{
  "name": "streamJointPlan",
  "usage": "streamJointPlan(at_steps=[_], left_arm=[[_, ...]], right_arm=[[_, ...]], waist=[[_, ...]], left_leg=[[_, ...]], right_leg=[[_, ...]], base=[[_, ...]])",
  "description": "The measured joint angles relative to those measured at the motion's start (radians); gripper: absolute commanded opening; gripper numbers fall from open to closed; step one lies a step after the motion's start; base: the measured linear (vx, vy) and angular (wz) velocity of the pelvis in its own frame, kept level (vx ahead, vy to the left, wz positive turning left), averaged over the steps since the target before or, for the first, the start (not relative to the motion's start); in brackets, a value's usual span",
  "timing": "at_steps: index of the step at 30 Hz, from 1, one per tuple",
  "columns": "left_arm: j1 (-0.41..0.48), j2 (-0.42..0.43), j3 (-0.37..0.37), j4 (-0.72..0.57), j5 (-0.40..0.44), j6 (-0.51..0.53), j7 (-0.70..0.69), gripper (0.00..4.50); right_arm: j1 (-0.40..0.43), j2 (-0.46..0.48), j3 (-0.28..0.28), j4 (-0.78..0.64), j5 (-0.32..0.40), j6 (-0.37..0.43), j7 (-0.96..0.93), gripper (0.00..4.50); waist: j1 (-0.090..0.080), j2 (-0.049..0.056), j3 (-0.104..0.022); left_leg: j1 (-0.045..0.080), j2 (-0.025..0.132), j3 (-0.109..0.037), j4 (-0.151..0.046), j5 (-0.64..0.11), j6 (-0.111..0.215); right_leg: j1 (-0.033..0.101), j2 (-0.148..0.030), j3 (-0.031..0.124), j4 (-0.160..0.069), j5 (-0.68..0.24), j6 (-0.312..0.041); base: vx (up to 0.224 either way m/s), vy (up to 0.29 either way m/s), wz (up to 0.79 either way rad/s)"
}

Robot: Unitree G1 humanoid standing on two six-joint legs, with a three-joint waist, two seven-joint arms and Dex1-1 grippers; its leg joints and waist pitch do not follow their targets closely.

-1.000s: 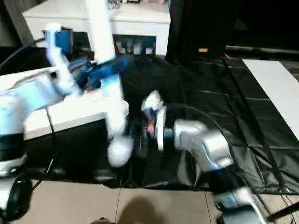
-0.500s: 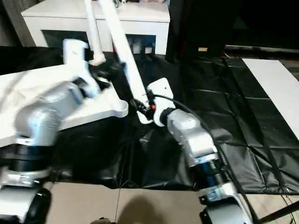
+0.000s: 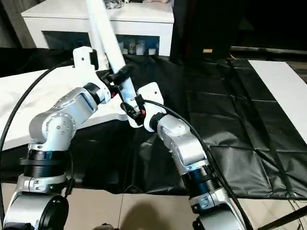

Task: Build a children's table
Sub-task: Pick table leg

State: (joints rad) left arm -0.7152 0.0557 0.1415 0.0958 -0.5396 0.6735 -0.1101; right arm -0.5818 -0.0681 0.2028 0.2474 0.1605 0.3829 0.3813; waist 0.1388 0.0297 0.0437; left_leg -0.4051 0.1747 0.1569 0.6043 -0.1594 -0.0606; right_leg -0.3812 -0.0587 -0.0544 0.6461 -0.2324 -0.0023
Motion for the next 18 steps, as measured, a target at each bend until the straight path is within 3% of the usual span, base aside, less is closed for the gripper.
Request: streamJointPlan(at_steps=[9, 11, 15, 16, 17, 18], left_arm=[[0.000, -0.010, 0.041, -0.004, -0.035, 0.028, 0.001, 1.85], [0.000, -0.004, 0.058, -0.012, -0.061, 0.052, -0.008, 1.85], [0.000, 0.046, 0.071, -0.058, -0.127, 0.118, -0.086, 1.85], [0.000, 0.072, 0.058, -0.070, -0.133, 0.136, -0.119, 1.85], [0.000, 0.107, 0.034, -0.087, -0.137, 0.160, -0.165, 1.85], [0.001, 0.157, -0.001, -0.114, -0.151, 0.193, -0.233, 1.85]], right_arm=[[-0.001, -0.001, 0.000, 0.000, -0.006, -0.011, 0.018, 1.86], [-0.001, 0.001, -0.003, -0.005, 0.003, -0.013, 0.035, 2.42], [-0.006, 0.000, -0.080, -0.017, 0.118, 0.049, 0.112, 2.59], [-0.013, -0.014, -0.084, -0.028, 0.149, 0.088, 0.145, 2.59], [-0.020, -0.040, -0.083, -0.039, 0.178, 0.131, 0.192, 2.93], [-0.030, -0.086, -0.081, -0.047, 0.215, 0.189, 0.267, 3.01]], waist=[[0.000, 0.000, 0.000], [-0.001, 0.000, 0.000], [0.001, 0.000, 0.000], [0.000, 0.000, 0.000], [0.001, 0.000, 0.000], [0.005, 0.000, 0.000]], left_leg=[[0.000, 0.000, 0.000, 0.000, 0.000, 0.000], [0.000, 0.000, 0.000, 0.000, 0.000, 0.000], [0.000, 0.000, 0.000, -0.001, 0.000, 0.000], [0.000, 0.000, 0.000, -0.001, 0.000, 0.000], [0.000, 0.000, 0.000, -0.001, 0.000, 0.000], [0.000, 0.000, 0.000, -0.001, 0.000, 0.000]], right_leg=[[0.000, 0.000, 0.000, 0.000, 0.000, 0.000], [0.000, 0.000, 0.000, 0.000, 0.000, 0.000], [0.000, 0.000, 0.000, 0.000, 0.000, 0.000], [0.000, 0.000, 0.000, 0.000, 0.000, 0.000], [0.000, 0.000, 0.000, 0.000, 0.000, 0.000], [0.000, 0.000, 0.000, -0.001, 0.000, 0.000]], base=[[0.000, 0.000, 0.00], [0.000, 0.000, 0.00], [0.000, 0.000, 0.00], [0.000, 0.000, 0.00], [0.000, 0.000, 0.00], [0.000, 0.000, 0.00]])
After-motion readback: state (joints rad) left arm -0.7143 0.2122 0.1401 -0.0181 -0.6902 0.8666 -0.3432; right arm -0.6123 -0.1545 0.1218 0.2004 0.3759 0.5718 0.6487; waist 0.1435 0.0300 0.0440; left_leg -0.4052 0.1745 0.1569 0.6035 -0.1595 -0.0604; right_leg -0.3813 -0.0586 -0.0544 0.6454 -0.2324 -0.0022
